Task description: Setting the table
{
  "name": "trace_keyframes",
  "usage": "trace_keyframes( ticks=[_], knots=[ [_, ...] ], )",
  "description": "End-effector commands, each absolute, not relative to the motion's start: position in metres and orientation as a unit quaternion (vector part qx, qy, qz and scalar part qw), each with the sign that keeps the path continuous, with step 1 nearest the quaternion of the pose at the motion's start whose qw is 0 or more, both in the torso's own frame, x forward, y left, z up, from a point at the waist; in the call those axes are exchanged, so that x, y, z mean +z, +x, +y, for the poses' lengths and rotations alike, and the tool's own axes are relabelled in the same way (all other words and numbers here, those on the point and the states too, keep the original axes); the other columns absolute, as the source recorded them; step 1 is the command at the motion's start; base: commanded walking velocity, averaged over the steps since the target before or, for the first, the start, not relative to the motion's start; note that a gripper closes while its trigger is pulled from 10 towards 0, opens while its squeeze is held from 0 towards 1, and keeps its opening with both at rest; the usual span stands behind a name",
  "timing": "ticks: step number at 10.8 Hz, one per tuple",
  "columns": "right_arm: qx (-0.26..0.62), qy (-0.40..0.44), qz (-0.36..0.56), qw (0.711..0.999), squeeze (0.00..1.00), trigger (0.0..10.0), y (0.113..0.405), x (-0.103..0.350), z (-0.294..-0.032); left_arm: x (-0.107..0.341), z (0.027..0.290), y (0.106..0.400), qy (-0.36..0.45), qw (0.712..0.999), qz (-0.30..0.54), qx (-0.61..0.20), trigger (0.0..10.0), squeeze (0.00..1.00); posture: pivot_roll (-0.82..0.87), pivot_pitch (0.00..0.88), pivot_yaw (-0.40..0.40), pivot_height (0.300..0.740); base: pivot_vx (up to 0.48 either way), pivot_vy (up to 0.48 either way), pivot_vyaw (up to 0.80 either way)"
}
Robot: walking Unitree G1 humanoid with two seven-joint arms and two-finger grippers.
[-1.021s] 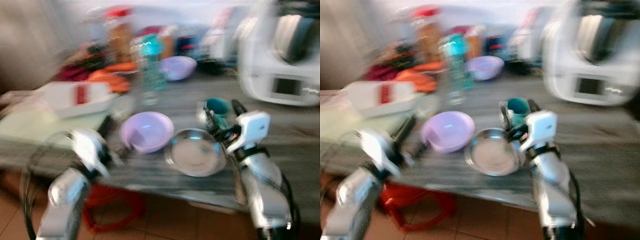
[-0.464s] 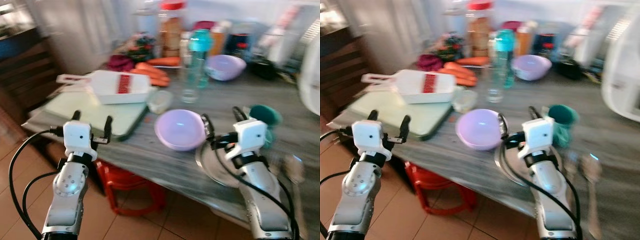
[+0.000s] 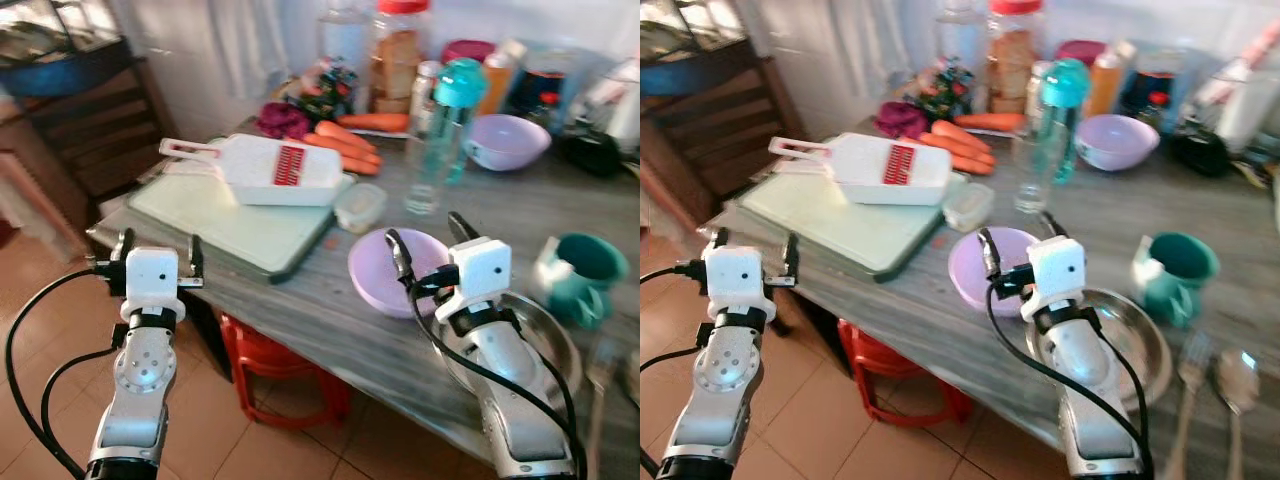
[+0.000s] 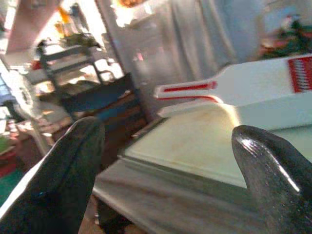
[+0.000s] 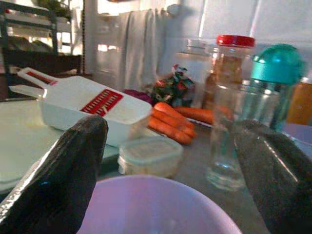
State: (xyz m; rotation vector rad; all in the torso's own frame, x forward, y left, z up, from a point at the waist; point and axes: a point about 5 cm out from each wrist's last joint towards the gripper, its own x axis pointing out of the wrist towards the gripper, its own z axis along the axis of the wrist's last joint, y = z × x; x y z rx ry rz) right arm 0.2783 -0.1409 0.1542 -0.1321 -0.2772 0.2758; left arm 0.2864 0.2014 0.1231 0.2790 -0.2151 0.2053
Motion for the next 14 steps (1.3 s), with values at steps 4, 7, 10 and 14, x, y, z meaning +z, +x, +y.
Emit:
trace_keyframes(
  ticks=[4,7,10,14],
  knots=[
    [0.146,-0.069,-0.152,0.975,0.0,10.0,0.281,0.162,-0.135,0.119,0.208,0.287,0.154,0.973,-0.107,0.136,10.0,0.0,0.09,0.0,0.059,0.74,0.0,0.0,0.8],
    [0.147,-0.061,-0.154,0.975,0.0,10.0,0.282,0.164,-0.135,0.119,0.211,0.287,0.168,0.967,-0.107,0.158,10.0,0.0,0.09,0.0,0.058,0.74,0.0,0.0,0.41],
    [0.156,-0.066,-0.153,0.974,0.0,10.0,0.281,0.163,-0.131,0.114,0.21,0.285,0.169,0.967,-0.102,0.163,10.0,0.0,0.09,0.0,0.05,0.74,0.0,0.0,0.8],
    [0.166,-0.063,-0.157,0.972,0.0,10.0,0.283,0.164,-0.127,0.11,0.21,0.287,0.164,0.97,-0.09,0.157,10.0,0.0,0.09,0.0,0.052,0.74,0.0,0.0,0.8]
  ],
)
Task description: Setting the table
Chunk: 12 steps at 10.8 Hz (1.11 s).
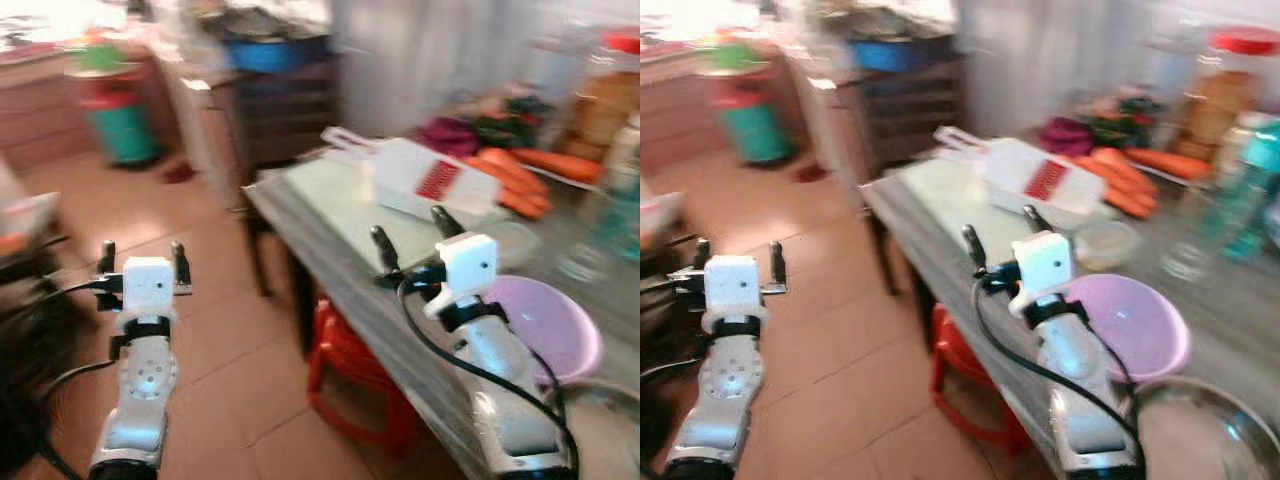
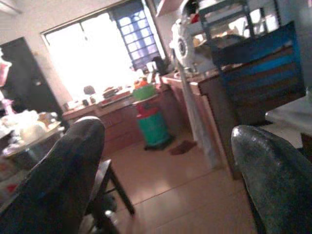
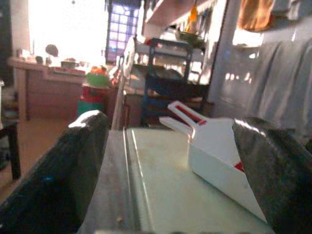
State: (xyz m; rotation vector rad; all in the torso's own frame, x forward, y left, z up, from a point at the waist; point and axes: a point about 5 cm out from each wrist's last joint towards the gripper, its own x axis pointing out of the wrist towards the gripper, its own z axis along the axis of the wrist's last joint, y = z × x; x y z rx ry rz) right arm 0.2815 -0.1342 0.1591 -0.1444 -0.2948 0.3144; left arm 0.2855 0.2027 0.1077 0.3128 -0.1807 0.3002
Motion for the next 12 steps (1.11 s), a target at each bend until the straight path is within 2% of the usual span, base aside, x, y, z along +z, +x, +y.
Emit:
trace_keyframes(
  ticks=[1,4,7,9,12],
  knots=[
    [0.168,-0.062,-0.156,0.971,0.0,10.0,0.282,0.164,-0.126,0.108,0.207,0.288,0.155,0.973,-0.084,0.146,10.0,0.0,0.09,0.0,0.052,0.74,0.0,0.0,0.8],
    [0.169,-0.06,-0.156,0.971,0.0,10.0,0.283,0.163,-0.125,0.101,0.203,0.289,0.112,0.986,-0.054,0.11,10.0,0.0,0.1,0.0,0.055,0.74,0.0,0.0,0.8],
    [0.168,-0.051,-0.156,0.972,0.0,10.0,0.283,0.162,-0.125,0.096,0.205,0.29,0.114,0.986,-0.044,0.114,10.0,0.0,0.1,0.0,0.054,0.74,0.0,0.0,0.8],
    [0.157,-0.042,-0.151,0.975,0.0,10.0,0.283,0.161,-0.129,0.092,0.203,0.289,0.114,0.987,-0.035,0.11,10.0,0.0,0.09,0.0,0.052,0.74,0.0,0.163,0.0],
    [0.147,-0.037,-0.141,0.978,0.0,10.0,0.284,0.156,-0.133,0.087,0.205,0.291,0.115,0.987,-0.024,0.108,10.0,0.0,0.09,0.0,0.049,0.74,0.0,0.45,0.0]
  ],
)
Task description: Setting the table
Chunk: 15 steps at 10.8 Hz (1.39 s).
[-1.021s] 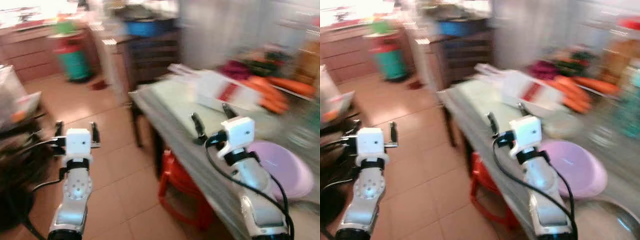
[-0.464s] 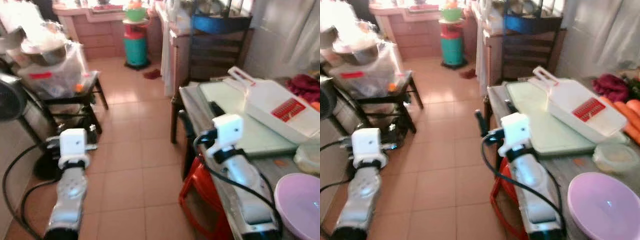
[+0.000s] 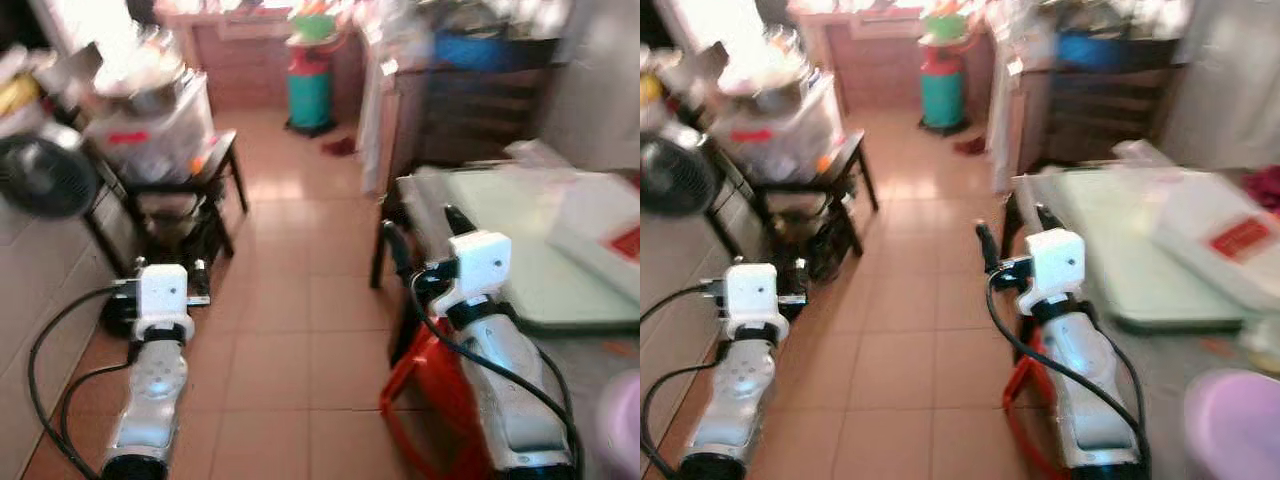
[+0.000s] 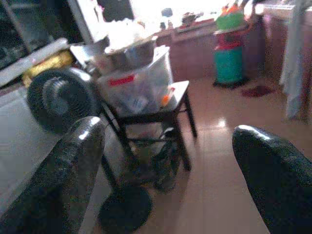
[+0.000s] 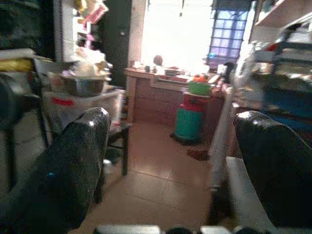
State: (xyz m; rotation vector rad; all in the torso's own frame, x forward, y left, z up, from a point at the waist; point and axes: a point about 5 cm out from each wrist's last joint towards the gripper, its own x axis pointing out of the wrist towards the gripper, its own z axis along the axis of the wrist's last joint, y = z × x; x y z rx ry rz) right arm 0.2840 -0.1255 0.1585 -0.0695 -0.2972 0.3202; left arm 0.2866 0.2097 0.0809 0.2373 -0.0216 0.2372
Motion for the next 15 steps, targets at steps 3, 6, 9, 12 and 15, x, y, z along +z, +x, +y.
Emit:
trace_keyframes(
  ticks=[3,6,9,12,15],
  knots=[
    [0.144,-0.034,-0.131,0.98,0.0,10.0,0.282,0.151,-0.134,0.084,0.205,0.291,0.117,0.987,-0.018,0.107,10.0,0.0,0.09,0.0,0.047,0.74,0.0,0.48,0.0],
    [0.14,-0.035,-0.123,0.982,0.0,10.0,0.283,0.145,-0.135,0.083,0.206,0.292,0.12,0.987,-0.015,0.107,10.0,0.0,0.09,0.0,0.048,0.74,0.0,0.48,0.0],
    [0.139,-0.037,-0.108,0.984,0.0,10.0,0.282,0.136,-0.136,0.078,0.203,0.292,0.123,0.987,-0.011,0.107,10.0,0.0,0.09,0.0,0.05,0.74,0.0,0.48,0.0],
    [0.138,-0.038,-0.109,0.984,0.0,10.0,0.283,0.136,-0.138,0.076,0.201,0.292,0.123,0.987,-0.009,0.103,10.0,0.0,0.09,0.0,0.048,0.74,0.0,0.48,0.0],
    [0.142,-0.041,-0.109,0.983,0.0,10.0,0.284,0.135,-0.138,0.074,0.204,0.29,0.127,0.986,-0.009,0.105,10.0,0.0,0.09,0.0,0.04,0.74,0.0,0.48,0.0]
  ],
)
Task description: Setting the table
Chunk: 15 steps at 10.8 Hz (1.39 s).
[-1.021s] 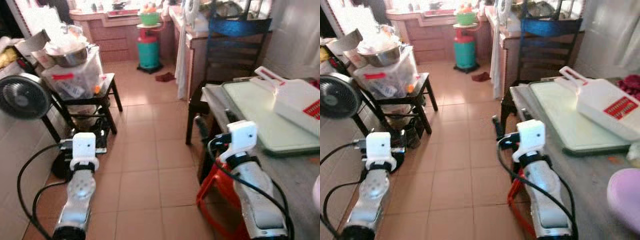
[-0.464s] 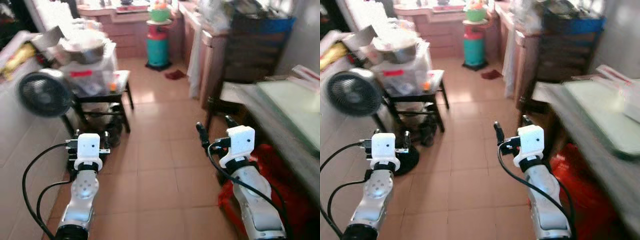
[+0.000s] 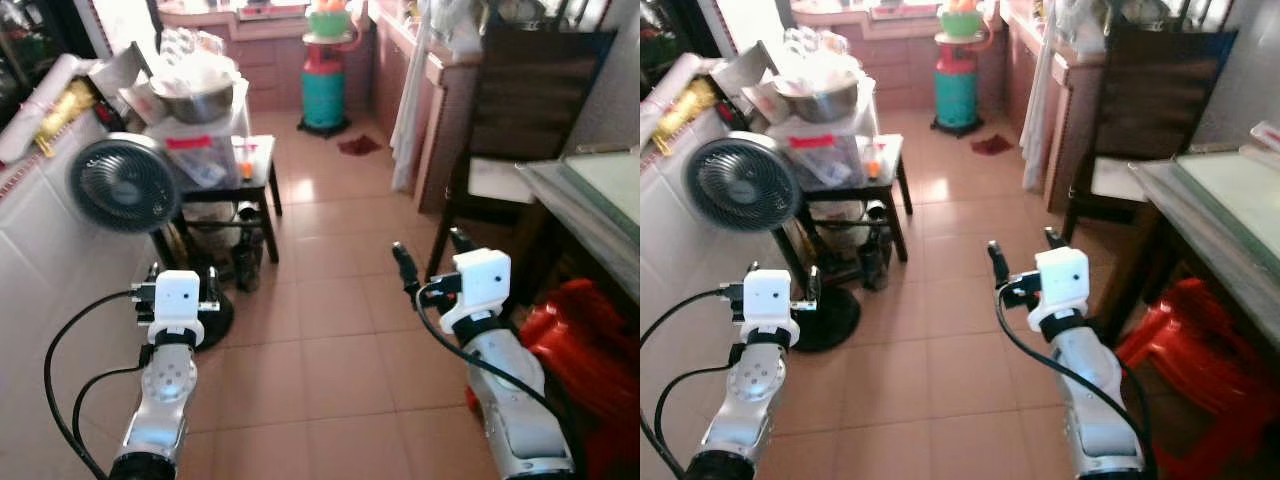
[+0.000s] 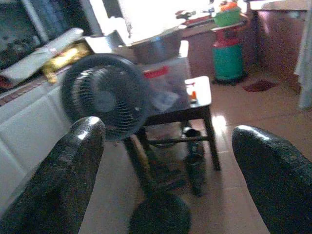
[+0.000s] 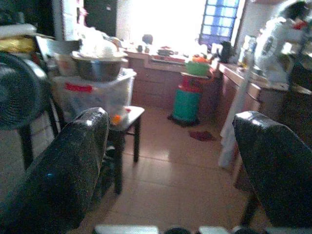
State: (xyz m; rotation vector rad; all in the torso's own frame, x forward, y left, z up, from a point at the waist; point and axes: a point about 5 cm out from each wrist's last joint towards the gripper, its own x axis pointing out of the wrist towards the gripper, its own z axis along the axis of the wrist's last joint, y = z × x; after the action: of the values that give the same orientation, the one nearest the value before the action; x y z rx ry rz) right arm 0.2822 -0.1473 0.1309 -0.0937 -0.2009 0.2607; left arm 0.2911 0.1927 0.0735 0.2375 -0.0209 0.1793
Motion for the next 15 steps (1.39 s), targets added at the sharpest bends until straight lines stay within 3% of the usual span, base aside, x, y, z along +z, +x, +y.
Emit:
trace_keyframes(
  ticks=[1,3,6,9,12,14,15],
  knots=[
    [0.144,-0.041,-0.11,0.983,0.0,10.0,0.284,0.136,-0.138,0.074,0.203,0.29,0.125,0.986,-0.008,0.106,10.0,0.0,0.09,0.0,0.038,0.74,0.0,0.48,0.0],
    [0.147,-0.042,-0.11,0.982,0.0,10.0,0.284,0.136,-0.138,0.073,0.2,0.29,0.124,0.987,-0.01,0.102,10.0,0.0,0.09,0.0,0.034,0.74,0.0,0.48,0.0],
    [0.148,-0.043,-0.107,0.982,0.0,10.0,0.285,0.133,-0.138,0.059,0.191,0.291,0.134,0.988,0.016,0.075,10.0,0.0,0.09,0.0,0.035,0.74,0.0,0.0,0.0],
    [0.143,-0.045,-0.094,0.984,0.0,10.0,0.284,0.124,-0.142,0.03,0.198,0.286,0.127,0.986,0.084,0.071,10.0,0.0,0.09,0.0,0.035,0.74,0.0,0.0,0.0],
    [0.162,-0.068,0.003,0.985,0.0,10.0,0.285,0.076,-0.144,-0.008,0.191,0.27,0.126,0.974,0.189,0.024,10.0,0.0,0.08,0.0,0.018,0.74,0.0,0.0,0.0],
    [0.151,-0.048,0.119,0.98,0.0,10.0,0.28,0.024,-0.147,-0.049,0.188,0.234,0.068,0.941,0.331,-0.009,10.0,0.0,0.09,0.0,0.0,0.74,0.0,0.0,0.0],
    [0.125,-0.022,0.178,0.976,0.0,10.0,0.275,0.003,-0.152,-0.057,0.184,0.226,0.073,0.929,0.361,-0.024,10.0,0.0,0.1,0.0,-0.001,0.74,0.0,0.0,0.0]
  ],
)
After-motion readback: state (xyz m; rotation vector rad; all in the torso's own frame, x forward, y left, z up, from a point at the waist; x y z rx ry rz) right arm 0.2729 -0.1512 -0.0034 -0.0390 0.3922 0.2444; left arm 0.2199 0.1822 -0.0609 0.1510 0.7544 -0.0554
